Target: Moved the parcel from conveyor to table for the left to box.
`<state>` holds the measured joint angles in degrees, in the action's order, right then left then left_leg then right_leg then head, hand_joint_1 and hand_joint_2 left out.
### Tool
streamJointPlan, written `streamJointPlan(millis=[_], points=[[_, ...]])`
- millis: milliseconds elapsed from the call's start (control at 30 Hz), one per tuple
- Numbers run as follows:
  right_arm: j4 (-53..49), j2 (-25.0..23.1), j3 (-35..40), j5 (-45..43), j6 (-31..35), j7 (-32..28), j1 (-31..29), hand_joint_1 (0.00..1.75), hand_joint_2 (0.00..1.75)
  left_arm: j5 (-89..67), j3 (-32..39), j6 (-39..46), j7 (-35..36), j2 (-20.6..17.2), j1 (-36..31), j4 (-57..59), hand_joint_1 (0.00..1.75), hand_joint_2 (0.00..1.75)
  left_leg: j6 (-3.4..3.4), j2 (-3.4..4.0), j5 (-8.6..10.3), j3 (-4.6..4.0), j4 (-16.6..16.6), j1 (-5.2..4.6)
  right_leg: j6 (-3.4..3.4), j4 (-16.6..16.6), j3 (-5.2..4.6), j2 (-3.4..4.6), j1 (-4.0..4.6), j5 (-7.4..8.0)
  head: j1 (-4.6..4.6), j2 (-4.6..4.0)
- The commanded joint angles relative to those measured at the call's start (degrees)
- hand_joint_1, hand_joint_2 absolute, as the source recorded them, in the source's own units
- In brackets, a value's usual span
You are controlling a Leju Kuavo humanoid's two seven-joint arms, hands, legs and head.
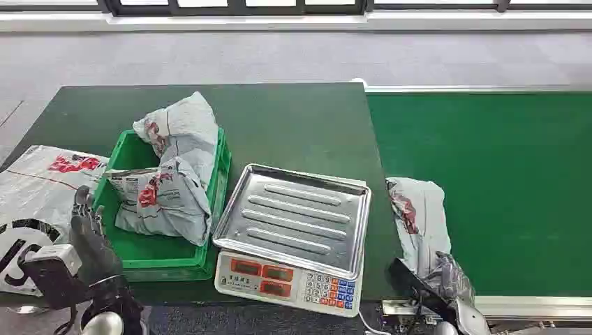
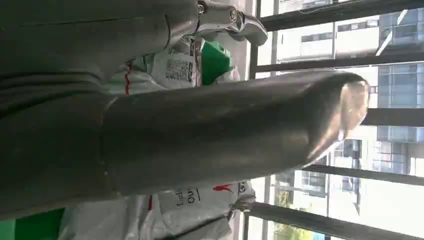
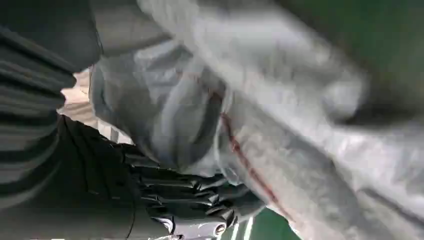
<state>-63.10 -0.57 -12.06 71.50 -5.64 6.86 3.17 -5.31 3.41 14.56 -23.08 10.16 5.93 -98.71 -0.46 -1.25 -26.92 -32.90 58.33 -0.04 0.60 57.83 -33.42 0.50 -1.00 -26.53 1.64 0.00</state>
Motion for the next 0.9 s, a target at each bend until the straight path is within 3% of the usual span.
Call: streamJointPlan(millis=[33, 300, 400, 467, 533, 600, 667, 733, 833, 900], points=[[7.2, -2.3, 2.0, 1.3, -0.6, -1.1, 1.5, 1.75, 1.75, 0.5, -2.0, -0.2, 0.6, -1.6, -2.0, 2.8, 0.00, 0.00, -0.05, -0.09, 0.05, 0.09, -0.1, 0.09, -0.07, -0.1, 0.13, -0.21, 0.10, 0.01, 0.00, 0.00], [8.2, -3.9, 0.7, 1.6, 1.3, -2.8, 0.5, 1.75, 1.75, 0.6, -1.6, -0.2, 1.1, -1.0, -2.0, 2.5, 0.00, 0.00, -0.07, -0.10, 0.05, 0.26, -0.1, 0.12, -0.09, -0.2, 0.27, -0.20, 0.15, 0.00, 0.00, 0.00], [4.5, -6.1, -1.7, 1.3, 9.9, -4.6, -0.3, 1.75, 1.75, 0.3, -0.9, 0.0, 0.9, -0.2, 0.3, 0.2, 0.00, 0.00, -0.12, -0.04, 0.03, 0.24, -0.2, 0.14, -0.11, -0.2, 0.23, -0.18, 0.18, 0.02, 0.00, 0.00], [-2.9, -7.6, -4.1, -0.3, 14.8, -5.9, 0.1, 1.75, 1.75, 0.1, -0.2, -0.2, 0.6, 0.6, 2.6, -2.0, 0.00, 0.00, -0.11, 0.04, -0.01, 0.21, -0.1, 0.14, -0.10, -0.1, 0.16, -0.07, 0.17, 0.00, 0.00, 0.00], [-8.0, -8.1, -5.3, -1.3, 14.6, -6.2, 0.7, 1.75, 1.75, 0.0, 0.2, -0.3, 0.3, 1.0, 3.5, -2.8, 0.00, 0.00, -0.11, 0.10, -0.06, 0.13, -0.1, 0.10, -0.10, 0.0, 0.14, 0.01, 0.13, -0.02, 0.00, 0.00], [-18.1, -9.8, -8.3, -5.8, 23.5, -10.3, 2.4, 1.75, 1.75, -0.1, 0.9, -0.2, -0.3, 1.6, 4.4, -3.6, 0.00, 0.00, -0.10, 0.20, -0.08, 0.06, 0.0, 0.02, -0.09, 0.1, 0.00, 0.12, 0.03, -0.03, 0.00, 0.00], [-31.1, -10.9, -10.7, -11.8, 26.4, -14.8, 6.0, 1.75, 1.75, 0.3, 1.3, -0.2, -1.3, 2.1, 5.4, -4.1, 0.00, 0.00, -0.11, 0.17, -0.07, -0.08, 0.0, 0.05, -0.11, 0.0, -0.12, 0.09, 0.06, -0.02, 0.00, 0.00], [-35.4, -11.4, -11.3, -11.9, 24.2, -14.3, 7.2, 1.75, 1.75, 0.4, 1.4, -0.2, -1.5, 2.2, 5.6, -4.1, 0.00, 0.00, -0.09, -0.02, -0.09, -0.27, 0.1, -0.06, -0.09, 0.2, -0.28, -0.11, -0.06, -0.14, 0.00, 0.00], [-39.8, -13.2, -12.2, -16.5, 29.2, -20.3, 9.1, 1.75, 1.75, 0.8, 1.3, 0.1, -1.9, 2.4, 5.5, -3.5, 0.00, 0.00, -0.09, -0.12, -0.08, -0.21, 0.0, 0.00, -0.07, 0.0, -0.15, -0.11, 0.01, -0.10, 0.00, 0.00], [-40.4, -13.5, -12.3, -16.7, 29.3, -20.5, 9.5, 1.75, 1.75, 0.8, 1.3, 0.1, -1.9, 2.4, 5.5, -3.4, 0.00, 0.00, -0.10, -0.09, -0.08, -0.17, 0.0, 0.03, -0.09, 0.0, -0.11, -0.10, 0.04, -0.11, 0.00, 0.00]])
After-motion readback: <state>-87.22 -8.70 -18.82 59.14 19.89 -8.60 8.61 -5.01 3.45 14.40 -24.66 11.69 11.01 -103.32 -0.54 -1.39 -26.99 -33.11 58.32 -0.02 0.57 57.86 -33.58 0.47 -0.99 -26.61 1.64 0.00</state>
